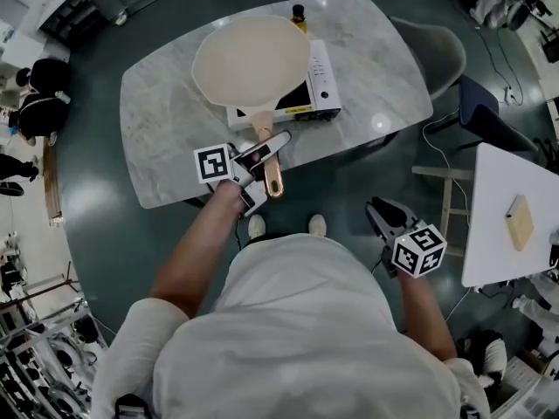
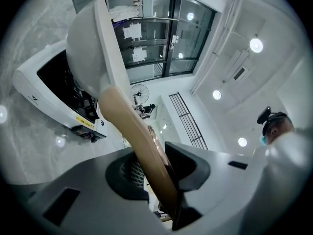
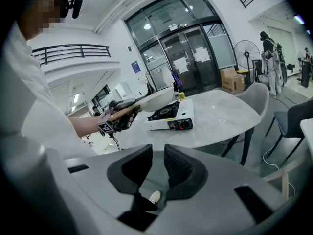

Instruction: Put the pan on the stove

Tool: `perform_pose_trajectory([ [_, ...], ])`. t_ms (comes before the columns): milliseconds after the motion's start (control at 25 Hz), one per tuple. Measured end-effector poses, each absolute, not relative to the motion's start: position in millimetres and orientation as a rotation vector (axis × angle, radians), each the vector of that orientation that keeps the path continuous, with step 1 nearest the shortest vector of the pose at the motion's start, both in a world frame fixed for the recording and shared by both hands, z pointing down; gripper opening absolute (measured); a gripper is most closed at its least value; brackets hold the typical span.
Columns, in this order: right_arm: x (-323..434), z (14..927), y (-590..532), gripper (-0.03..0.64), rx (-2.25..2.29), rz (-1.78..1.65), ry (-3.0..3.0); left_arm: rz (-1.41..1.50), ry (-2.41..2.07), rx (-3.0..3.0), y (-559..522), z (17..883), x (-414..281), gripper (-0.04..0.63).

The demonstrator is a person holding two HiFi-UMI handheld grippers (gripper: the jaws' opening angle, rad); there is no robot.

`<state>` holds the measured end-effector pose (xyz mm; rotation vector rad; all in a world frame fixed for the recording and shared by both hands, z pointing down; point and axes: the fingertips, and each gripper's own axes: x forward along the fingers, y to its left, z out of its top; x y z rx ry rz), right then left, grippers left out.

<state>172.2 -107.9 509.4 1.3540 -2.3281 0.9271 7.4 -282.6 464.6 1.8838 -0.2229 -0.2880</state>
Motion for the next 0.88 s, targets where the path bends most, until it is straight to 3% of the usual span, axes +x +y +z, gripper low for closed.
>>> perform_pose_trajectory([
  [880, 233, 517, -110, 0.083, 1.246, 0.919, -2.349, -0.291, -0.314, 1.890, -294, 504, 47, 0.118],
])
